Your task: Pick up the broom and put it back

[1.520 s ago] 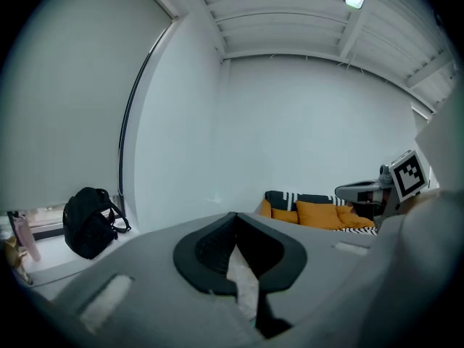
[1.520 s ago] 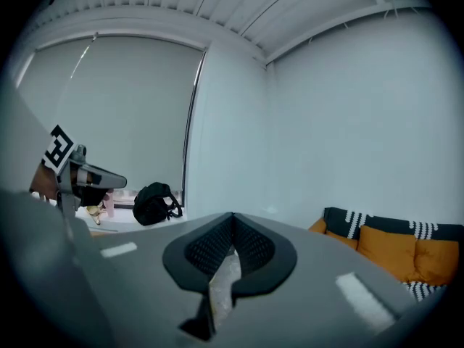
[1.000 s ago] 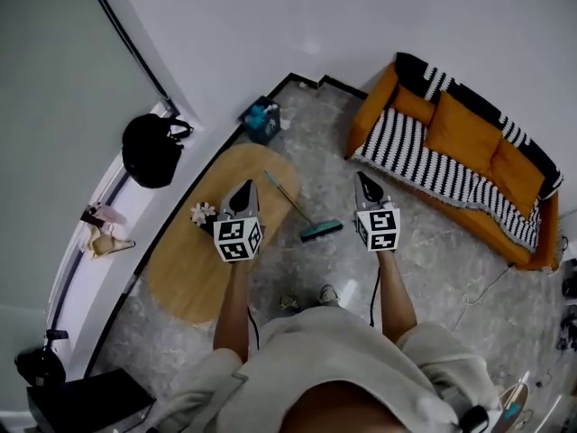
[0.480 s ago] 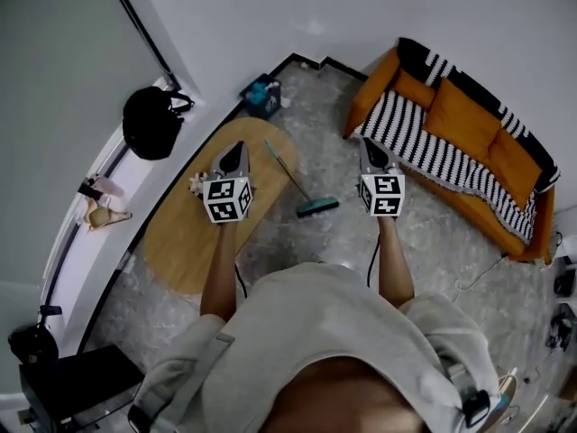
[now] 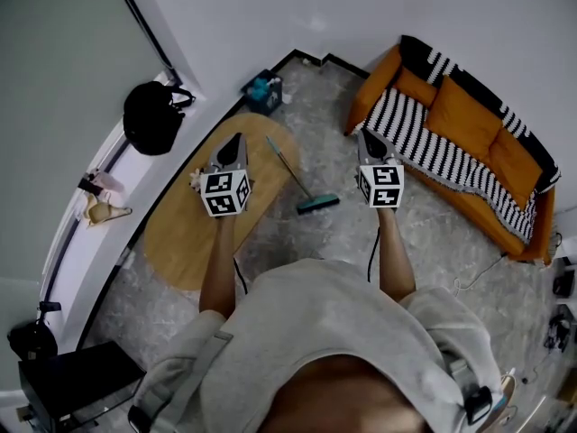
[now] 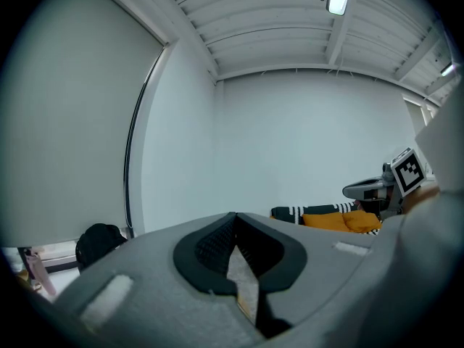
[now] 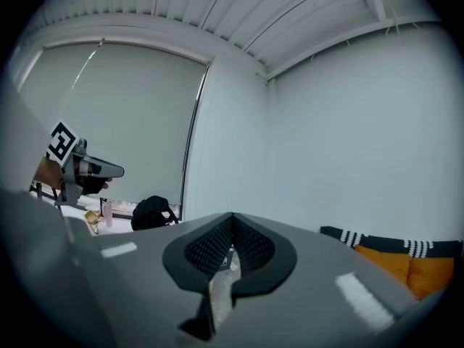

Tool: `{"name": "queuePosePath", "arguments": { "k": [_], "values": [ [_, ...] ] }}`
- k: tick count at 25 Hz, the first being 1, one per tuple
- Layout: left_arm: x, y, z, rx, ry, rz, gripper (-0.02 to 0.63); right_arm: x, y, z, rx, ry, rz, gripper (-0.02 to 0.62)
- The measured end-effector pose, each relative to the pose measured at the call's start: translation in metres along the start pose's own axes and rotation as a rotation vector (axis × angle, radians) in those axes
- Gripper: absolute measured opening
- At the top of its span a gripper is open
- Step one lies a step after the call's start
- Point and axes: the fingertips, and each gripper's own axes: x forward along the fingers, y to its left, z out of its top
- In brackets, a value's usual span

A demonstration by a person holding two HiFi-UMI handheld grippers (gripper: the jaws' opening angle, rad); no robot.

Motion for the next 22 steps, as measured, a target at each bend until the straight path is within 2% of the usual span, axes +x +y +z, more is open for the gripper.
{"name": "queuePosePath", "arguments": {
  "k": [22],
  "values": [
    [0.011,-0.002,-0.010,-0.005,0.011,-0.010,0.000,0.011,0.004,-0.006,0.010,0.008,0.013,0.000]
  ]
}}
